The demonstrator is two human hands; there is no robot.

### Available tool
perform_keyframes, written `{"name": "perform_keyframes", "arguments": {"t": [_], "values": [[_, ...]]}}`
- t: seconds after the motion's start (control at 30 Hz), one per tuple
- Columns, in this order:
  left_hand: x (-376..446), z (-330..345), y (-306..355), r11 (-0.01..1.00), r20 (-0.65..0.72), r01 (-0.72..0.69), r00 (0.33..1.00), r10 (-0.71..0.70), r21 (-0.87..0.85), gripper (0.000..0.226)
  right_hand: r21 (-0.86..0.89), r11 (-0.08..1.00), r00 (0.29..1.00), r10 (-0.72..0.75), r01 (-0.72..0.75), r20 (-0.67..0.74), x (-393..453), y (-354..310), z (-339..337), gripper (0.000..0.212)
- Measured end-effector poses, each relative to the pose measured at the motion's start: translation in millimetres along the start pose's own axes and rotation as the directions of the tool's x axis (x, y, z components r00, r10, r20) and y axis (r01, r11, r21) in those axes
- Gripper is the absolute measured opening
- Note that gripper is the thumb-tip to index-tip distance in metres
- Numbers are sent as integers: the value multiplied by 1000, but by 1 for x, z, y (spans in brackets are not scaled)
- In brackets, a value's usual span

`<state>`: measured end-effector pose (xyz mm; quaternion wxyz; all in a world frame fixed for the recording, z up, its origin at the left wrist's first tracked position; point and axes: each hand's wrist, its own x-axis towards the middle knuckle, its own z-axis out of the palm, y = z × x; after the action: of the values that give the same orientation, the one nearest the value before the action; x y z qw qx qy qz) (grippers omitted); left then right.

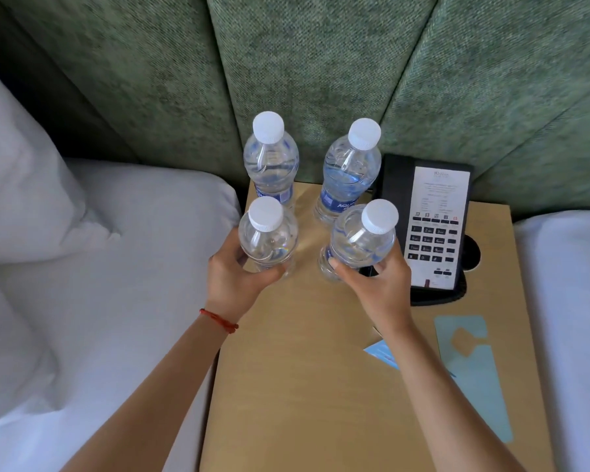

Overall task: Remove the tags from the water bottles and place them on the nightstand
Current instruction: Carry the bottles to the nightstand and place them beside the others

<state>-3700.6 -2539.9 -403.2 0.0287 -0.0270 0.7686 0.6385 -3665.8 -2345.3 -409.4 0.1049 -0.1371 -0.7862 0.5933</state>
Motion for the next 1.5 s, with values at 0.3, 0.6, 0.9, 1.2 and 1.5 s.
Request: {"name": "perform_keyframes", "arguments": {"t": [0.3,0.6,0.9,1.2,1.5], "values": [[3,-3,-3,1000,41,-25,999,25,-4,61,43,999,998,-7,5,55,-1,5,-1,62],[6,0,-18,992,22,-18,1000,15,124,52,76,997,998,-14,9,68,-1,10,2,56],[17,-2,-17,999,67,11,998,-14,39,52,96,995,994,-24,13,109,5,11,17,56],[15,-6,-15,999,91,6,996,-11,52,52,59,998,990,-21,13,143,3,11,12,56],[-9,-15,-20,998,125,41,991,-47,55,51,68,998,989,8,-18,146,-19,16,1,56]]}}
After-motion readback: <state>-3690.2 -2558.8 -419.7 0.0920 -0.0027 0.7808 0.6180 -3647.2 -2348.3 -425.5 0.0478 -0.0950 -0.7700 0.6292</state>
